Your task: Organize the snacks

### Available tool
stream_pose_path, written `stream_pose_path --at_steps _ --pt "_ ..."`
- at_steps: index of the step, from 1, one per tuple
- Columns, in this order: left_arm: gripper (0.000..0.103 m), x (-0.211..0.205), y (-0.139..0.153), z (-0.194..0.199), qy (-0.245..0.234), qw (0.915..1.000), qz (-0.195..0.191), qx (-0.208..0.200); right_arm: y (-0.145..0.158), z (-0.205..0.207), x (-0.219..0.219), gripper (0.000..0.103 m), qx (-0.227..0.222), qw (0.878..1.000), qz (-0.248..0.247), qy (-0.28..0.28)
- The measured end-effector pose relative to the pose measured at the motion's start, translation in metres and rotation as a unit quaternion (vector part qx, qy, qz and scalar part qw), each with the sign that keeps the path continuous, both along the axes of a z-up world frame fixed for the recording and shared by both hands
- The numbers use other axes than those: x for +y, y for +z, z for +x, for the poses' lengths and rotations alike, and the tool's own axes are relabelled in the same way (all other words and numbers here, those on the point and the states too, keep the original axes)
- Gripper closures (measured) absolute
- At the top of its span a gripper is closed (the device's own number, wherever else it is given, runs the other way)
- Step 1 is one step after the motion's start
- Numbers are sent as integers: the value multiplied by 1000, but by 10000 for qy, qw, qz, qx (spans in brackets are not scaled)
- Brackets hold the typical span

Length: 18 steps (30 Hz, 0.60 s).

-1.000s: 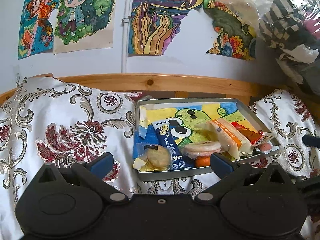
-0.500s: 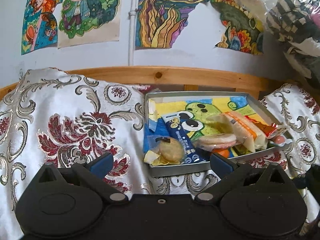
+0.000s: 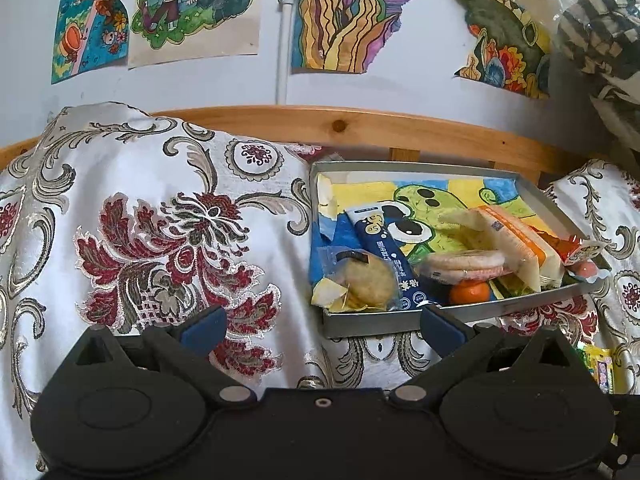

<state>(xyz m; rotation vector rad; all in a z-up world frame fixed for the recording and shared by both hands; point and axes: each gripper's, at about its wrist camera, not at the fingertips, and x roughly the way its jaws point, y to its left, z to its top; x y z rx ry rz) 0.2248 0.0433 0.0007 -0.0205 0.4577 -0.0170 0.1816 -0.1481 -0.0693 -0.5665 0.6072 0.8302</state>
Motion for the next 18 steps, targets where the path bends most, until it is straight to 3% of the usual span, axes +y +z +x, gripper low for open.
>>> stream_pose_path --at_steps 3,4,5,7,9,10,12,15,18 --pt "1 -1 0 -1 -8 10000 15 0 0 3 -1 43 -96 9999 -20 -40" --pt "1 -1 1 -1 -5 10000 16 -10 1 4 0 74 -173 9998 -70 -91" --pt "1 -1 1 -1 1 10000 13 -17 3 5 0 80 -368 9989 -149 -264" --pt "1 0 2 -2 17 10000 -19 -29 8 13 -6 84 -138 9991 14 -412" --pt "1 0 3 -3 21 10000 -62 -26 11 14 -8 78 -95 9990 -16 -433" --pt "1 1 4 -3 20 10000 -73 -31 11 9 -7 57 -165 9993 -171 -298" --pt "1 0 4 -4 1 10000 -88 -37 12 1 -8 34 -169 9994 -307 -83" --pt "1 -1 2 -3 -132 9998 -140 57 16 2 -15 28 190 9996 -200 22" --pt "1 -3 -1 -10 -106 9997 -160 124 16 0 -17 26 74 9983 -526 220"
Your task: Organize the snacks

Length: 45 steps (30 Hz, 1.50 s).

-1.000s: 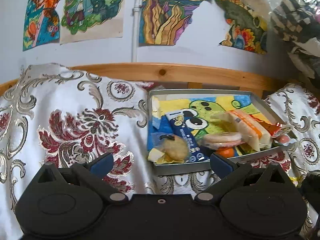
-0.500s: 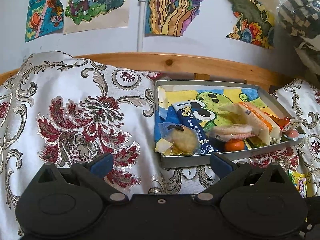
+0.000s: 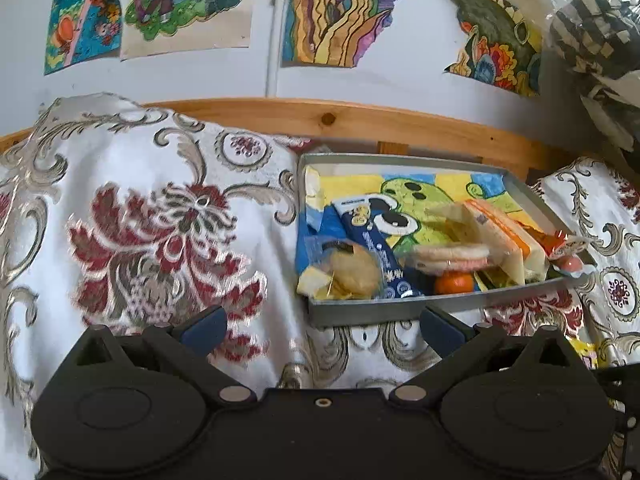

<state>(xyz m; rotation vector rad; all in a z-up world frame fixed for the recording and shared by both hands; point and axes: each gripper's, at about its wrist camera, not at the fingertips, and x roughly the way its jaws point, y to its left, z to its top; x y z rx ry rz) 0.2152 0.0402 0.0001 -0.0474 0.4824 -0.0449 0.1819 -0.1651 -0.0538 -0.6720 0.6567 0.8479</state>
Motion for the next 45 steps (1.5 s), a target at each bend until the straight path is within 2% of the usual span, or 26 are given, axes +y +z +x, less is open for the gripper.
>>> stream_pose_path --at_steps 3,4,6,7,10,13,18,21,24,27,32,36,40,45 --pt "1 -4 -8 -6 -61 9999 -25 124 -8 -3 9 29 -318 9989 -308 128" --pt "1 -7 -10 -7 -77 9999 26 146 -11 -3 12 39 -416 9985 -324 112" --pt "1 -11 -13 -12 -62 9998 139 144 -16 -5 18 51 -744 9966 -355 51" --pt "1 -11 -13 -15 -30 9998 152 140 -17 -5 20 60 -811 9960 -364 34" --pt "1 -11 -15 -28 2 9998 91 149 -11 -5 21 61 -859 9959 -255 -147" --pt "1 -12 -14 -36 52 9998 41 211 -7 -8 19 61 -1105 9930 -242 -344" --pt "1 -10 -7 -51 142 9998 -44 131 18 -19 13 61 -1678 9833 65 -701" --pt "1 -7 -3 -51 208 9997 -72 111 39 -15 14 61 -2096 9733 261 -900" --pt "1 -4 1 -47 298 9995 -99 24 62 6 18 60 -2331 9635 525 -1209" --pt "1 2 1 -41 400 9991 -165 3 80 38 24 60 -2363 9567 843 -1473" --pt "1 11 -3 -32 510 9982 -302 88 101 100 46 60 -2190 9559 944 -1714" --pt "1 14 -6 -27 544 9979 -327 91 104 140 55 57 -1854 9593 861 -1950" --pt "1 14 -9 -24 509 9980 -361 136 99 149 52 51 -1708 9589 860 -2095" --pt "1 9 -7 -28 451 9984 -315 97 100 138 38 18 -1681 9530 1152 -2240"
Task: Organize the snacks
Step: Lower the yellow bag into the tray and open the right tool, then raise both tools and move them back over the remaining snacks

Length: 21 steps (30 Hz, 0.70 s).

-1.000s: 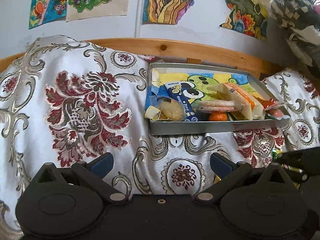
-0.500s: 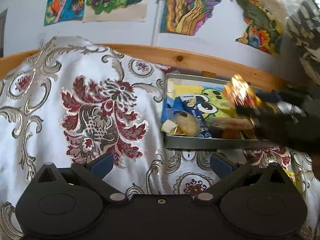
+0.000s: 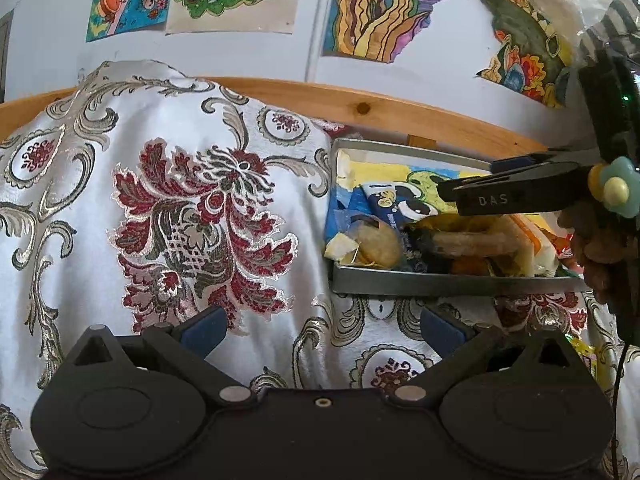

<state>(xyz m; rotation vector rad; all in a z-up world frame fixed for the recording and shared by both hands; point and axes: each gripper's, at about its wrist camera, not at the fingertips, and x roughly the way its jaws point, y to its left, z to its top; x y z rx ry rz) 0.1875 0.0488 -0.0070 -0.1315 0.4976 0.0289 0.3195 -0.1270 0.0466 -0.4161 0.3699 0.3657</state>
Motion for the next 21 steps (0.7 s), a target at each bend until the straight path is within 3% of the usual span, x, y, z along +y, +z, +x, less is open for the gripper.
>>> stream_pose_path --at_steps 4,9,21 --pt "1 -2 6 -6 -39 10000 -30 -44 11 -15 -13 15 -70 9996 229 -125" --pt "1 -8 21 -18 -104 9996 -42 -241 28 -59 -41 2 -303 9970 675 -209" --pt "1 -24 49 -72 -232 9984 -1 -510 37 -175 -96 0 -512 9910 1161 -435"
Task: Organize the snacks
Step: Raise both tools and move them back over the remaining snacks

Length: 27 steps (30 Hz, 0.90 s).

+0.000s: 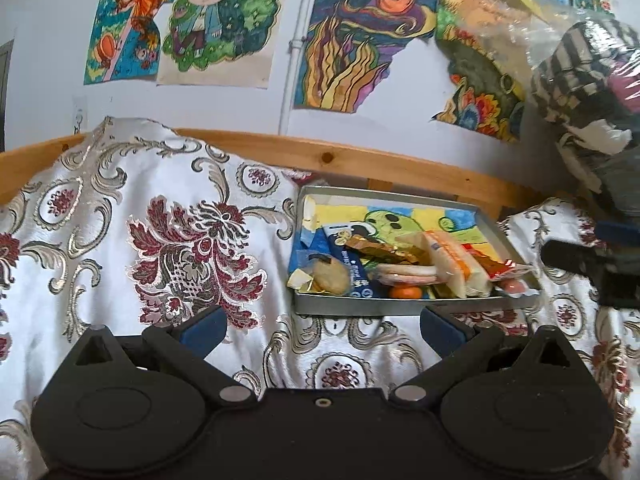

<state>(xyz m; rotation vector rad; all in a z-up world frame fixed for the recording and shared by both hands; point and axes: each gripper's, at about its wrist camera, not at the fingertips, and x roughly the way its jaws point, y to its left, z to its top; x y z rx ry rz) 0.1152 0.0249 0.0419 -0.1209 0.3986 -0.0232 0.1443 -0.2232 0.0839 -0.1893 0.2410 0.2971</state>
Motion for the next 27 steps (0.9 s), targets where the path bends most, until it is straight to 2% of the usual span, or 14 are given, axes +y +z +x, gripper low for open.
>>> stream_pose_path --at_steps 7,14,21,27 --pt "1 -10 9 -33 -141 9999 34 -38 -8 -51 -16 0 117 9998 37 -151" --pt "1 -24 3 -56 -423 9989 177 135 -29 -88 -24 0 408 9989 60 -241" --pt "1 -35 -12 -59 -678 9962 243 483 -57 -100 -42 0 856 9949 273 -462" --pt "1 -43 -24 -53 -855 9929 359 748 -66 -92 -49 0 1159 9908 340 -612"
